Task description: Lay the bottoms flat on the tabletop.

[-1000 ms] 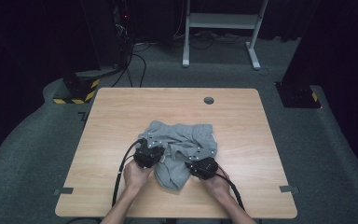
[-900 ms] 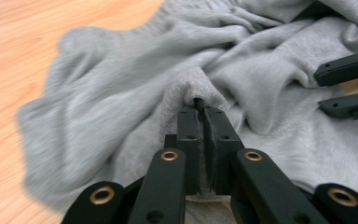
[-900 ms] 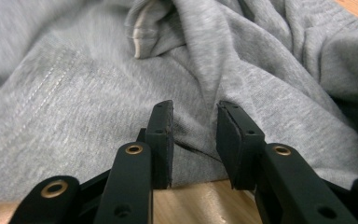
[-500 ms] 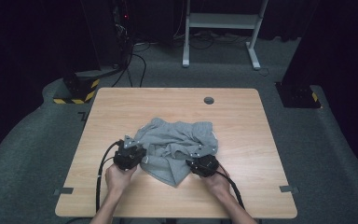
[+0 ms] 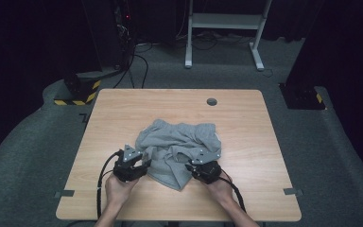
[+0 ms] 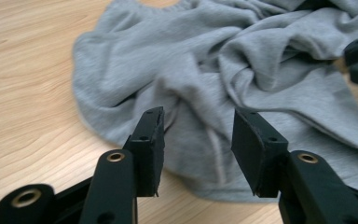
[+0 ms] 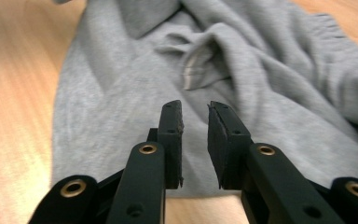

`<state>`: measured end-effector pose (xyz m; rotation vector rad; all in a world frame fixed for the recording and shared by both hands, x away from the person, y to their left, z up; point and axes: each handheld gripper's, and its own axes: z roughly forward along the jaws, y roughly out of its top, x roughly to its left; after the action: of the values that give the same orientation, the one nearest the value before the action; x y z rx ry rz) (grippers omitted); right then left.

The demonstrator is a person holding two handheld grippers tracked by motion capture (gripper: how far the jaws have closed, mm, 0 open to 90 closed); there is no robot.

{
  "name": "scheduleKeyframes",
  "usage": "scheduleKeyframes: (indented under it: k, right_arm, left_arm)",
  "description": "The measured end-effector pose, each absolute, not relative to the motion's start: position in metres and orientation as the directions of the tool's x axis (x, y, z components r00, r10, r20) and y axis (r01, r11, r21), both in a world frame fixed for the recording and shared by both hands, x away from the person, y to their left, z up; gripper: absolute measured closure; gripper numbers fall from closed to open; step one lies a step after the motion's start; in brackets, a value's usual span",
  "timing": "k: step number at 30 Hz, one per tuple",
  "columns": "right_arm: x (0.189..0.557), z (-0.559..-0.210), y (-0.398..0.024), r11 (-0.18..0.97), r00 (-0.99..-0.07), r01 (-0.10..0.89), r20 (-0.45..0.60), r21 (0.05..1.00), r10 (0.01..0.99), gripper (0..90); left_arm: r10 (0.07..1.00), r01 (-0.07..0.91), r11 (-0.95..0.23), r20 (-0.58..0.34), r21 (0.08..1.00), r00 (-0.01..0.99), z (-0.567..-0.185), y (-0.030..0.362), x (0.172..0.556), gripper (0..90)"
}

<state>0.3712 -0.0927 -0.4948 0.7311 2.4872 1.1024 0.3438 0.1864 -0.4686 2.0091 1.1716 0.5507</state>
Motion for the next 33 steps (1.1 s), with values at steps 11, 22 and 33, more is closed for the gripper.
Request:
scheduleKeyframes:
  k: [11,22,33]
  right_arm:
    - [0.377,-0.514,-0.084,0.614,-0.823,0.357,-0.073,0.704,0.563,73.2]
    - [0.386,-0.517,-0.105,0.608,-0.793,0.374,-0.098,0.700,0.601,73.2]
    - [0.391,-0.516,-0.117,0.594,-0.771,0.394,-0.100,0.701,0.629,75.2]
  left_arm:
    - [0.888,0.601,-0.328,0.021,0.729,0.460,-0.479,0.178,0.362,81.3]
    - [0.901,0.635,-0.245,-0.069,0.732,0.428,-0.465,0.213,0.351,84.0]
    - [0.887,0.727,-0.271,-0.130,0.631,0.443,-0.488,0.229,0.333,82.5]
